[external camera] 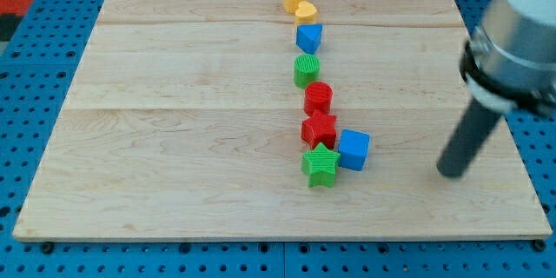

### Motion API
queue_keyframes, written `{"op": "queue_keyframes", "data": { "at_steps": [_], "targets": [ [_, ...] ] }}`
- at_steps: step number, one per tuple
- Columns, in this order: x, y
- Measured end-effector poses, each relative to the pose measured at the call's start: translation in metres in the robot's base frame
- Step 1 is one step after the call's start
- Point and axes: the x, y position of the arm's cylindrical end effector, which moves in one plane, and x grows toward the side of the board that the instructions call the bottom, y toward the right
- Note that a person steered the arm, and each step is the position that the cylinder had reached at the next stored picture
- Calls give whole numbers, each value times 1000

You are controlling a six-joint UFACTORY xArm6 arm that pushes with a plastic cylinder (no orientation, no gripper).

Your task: Slide the line of blocks slightly up

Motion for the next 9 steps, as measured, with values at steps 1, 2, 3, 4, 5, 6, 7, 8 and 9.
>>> {"op": "queue_keyframes", "data": {
  "at_steps": [1,2,3,4,5,6,7,8,9],
  "targets": [
    [51,-13],
    [51,-79],
    [51,-159],
    [32,-156],
    [13,-138],
    [-11,-141],
    [-41,-141],
    [-58,-141],
    [-72,-141]
  ]
}}
